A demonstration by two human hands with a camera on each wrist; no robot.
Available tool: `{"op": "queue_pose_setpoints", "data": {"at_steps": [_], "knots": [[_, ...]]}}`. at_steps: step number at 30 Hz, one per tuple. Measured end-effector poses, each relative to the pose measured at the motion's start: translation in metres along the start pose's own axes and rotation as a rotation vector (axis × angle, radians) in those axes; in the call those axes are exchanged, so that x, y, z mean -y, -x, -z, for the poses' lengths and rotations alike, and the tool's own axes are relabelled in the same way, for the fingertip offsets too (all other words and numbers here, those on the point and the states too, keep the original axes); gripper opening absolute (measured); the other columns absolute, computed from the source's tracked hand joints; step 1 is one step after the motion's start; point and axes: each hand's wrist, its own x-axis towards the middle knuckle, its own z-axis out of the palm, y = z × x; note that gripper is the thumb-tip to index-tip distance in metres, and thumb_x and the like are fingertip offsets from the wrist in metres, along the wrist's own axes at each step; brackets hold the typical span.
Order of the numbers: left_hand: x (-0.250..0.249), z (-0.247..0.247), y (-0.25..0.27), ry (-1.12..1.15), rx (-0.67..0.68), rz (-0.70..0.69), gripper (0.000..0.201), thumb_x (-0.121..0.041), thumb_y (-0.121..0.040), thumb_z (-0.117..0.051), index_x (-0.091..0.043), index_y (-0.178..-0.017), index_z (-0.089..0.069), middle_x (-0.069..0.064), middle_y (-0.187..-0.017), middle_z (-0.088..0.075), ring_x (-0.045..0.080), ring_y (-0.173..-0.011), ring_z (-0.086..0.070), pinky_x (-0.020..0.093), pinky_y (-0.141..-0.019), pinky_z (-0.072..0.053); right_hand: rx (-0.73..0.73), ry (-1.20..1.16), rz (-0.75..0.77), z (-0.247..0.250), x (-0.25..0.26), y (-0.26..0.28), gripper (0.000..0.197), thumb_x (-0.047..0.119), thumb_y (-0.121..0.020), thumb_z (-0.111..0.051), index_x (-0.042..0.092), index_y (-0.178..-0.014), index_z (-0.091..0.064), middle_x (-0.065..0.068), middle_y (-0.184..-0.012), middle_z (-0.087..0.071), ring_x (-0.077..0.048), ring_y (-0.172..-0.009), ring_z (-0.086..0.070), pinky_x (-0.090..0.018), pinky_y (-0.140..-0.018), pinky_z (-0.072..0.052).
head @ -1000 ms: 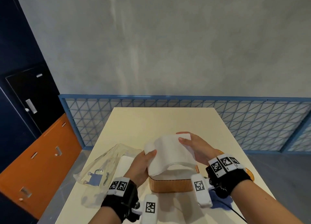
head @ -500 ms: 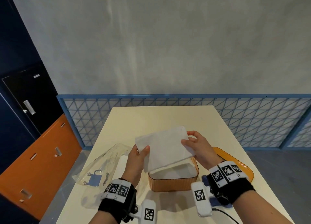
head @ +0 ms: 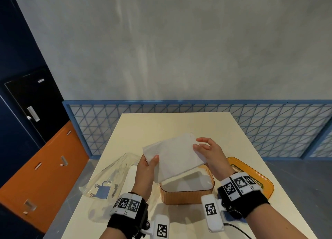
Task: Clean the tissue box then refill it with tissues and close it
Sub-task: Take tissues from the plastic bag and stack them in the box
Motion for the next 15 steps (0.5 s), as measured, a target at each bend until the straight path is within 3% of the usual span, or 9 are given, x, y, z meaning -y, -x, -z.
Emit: {"op": "queue_pose_setpoints", "data": {"at_steps": [2,4,7,8,9,11,12,15], "knots": [[-0.001,-0.002,-0.001,-0.065,0.003,-0.007,0.024,-0.017,-0.095,-0.052,-0.018,-0.119,-0.055,0.004,-0.115,-0.065,0.024,-0.106,-0.061,0.042,-0.090,-0.052,0.035,0.044,-0.057,-0.001,0.000,-0.003,0.052,0.016,-0.079,-0.073,0.023,-0.123,-0.046,-0.006,-0.113,-0.056,-0.024,-0.106,-0.057,-0.042,-0.093,-0.048],[-0.002,-0.005,-0.001,-0.146,-0.003,-0.035,0.022,-0.020,-0.096,-0.050,-0.020,-0.117,-0.055,0.001,-0.112,-0.065,0.022,-0.104,-0.061,0.040,-0.087,-0.053,0.039,0.173,-0.047,-0.004,-0.001,-0.005,0.058,0.017,-0.079,-0.074,0.020,-0.128,-0.044,-0.003,-0.113,-0.055,-0.022,-0.107,-0.055,-0.036,-0.089,-0.050],[-0.002,-0.012,-0.003,-0.235,-0.080,-0.088,0.015,-0.019,-0.099,-0.044,-0.017,-0.110,-0.053,-0.002,-0.097,-0.062,0.017,-0.090,-0.059,0.026,-0.069,-0.049,-0.072,0.360,0.066,-0.010,-0.010,-0.011,0.011,0.014,-0.088,-0.062,0.010,-0.099,-0.060,-0.006,-0.089,-0.063,-0.023,-0.086,-0.058,-0.025,-0.065,-0.045],[-0.001,-0.016,-0.004,-0.262,-0.108,-0.097,0.013,-0.018,-0.099,-0.043,-0.015,-0.107,-0.053,-0.001,-0.096,-0.061,0.017,-0.089,-0.058,0.027,-0.070,-0.048,-0.134,0.439,0.106,-0.011,-0.014,-0.013,0.008,0.015,-0.092,-0.057,0.009,-0.088,-0.059,-0.006,-0.080,-0.060,-0.023,-0.080,-0.054,-0.024,-0.059,-0.038],[0.002,-0.019,-0.004,-0.290,-0.131,-0.101,0.014,-0.018,-0.100,-0.042,-0.013,-0.106,-0.053,0.001,-0.098,-0.060,0.018,-0.091,-0.057,0.030,-0.076,-0.048,-0.197,0.515,0.133,-0.011,-0.018,-0.015,0.017,0.017,-0.095,-0.051,0.006,-0.083,-0.058,-0.006,-0.075,-0.056,-0.022,-0.076,-0.049,-0.027,-0.055,-0.031],[0.007,-0.024,-0.007,-0.347,-0.164,-0.091,0.019,-0.017,-0.100,-0.041,-0.007,-0.109,-0.054,0.005,-0.102,-0.057,0.021,-0.097,-0.054,0.033,-0.088,-0.045,-0.296,0.588,0.136,-0.011,-0.024,-0.016,0.030,0.018,-0.100,-0.040,-0.001,-0.086,-0.058,-0.010,-0.077,-0.054,-0.023,-0.076,-0.045,-0.032,-0.057,-0.024],[0.010,-0.026,-0.010,-0.373,-0.176,-0.081,0.020,-0.018,-0.100,-0.040,-0.004,-0.107,-0.053,0.006,-0.101,-0.056,0.021,-0.097,-0.053,0.034,-0.088,-0.044,-0.319,0.599,0.107,-0.010,-0.026,-0.016,0.035,0.020,-0.102,-0.035,-0.003,-0.089,-0.058,-0.012,-0.082,-0.055,-0.025,-0.079,-0.046,-0.029,-0.061,-0.026],[0.014,-0.028,-0.015,-0.451,-0.166,-0.103,0.019,-0.020,-0.101,-0.039,-0.006,-0.095,-0.051,0.004,-0.090,-0.055,0.022,-0.088,-0.052,0.029,-0.076,-0.040,-0.272,0.628,-0.009,-0.006,-0.028,-0.019,0.053,0.039,-0.101,-0.028,-0.003,-0.100,-0.060,-0.018,-0.101,-0.062,-0.032,-0.095,-0.054,-0.031,-0.076,-0.035]]}}
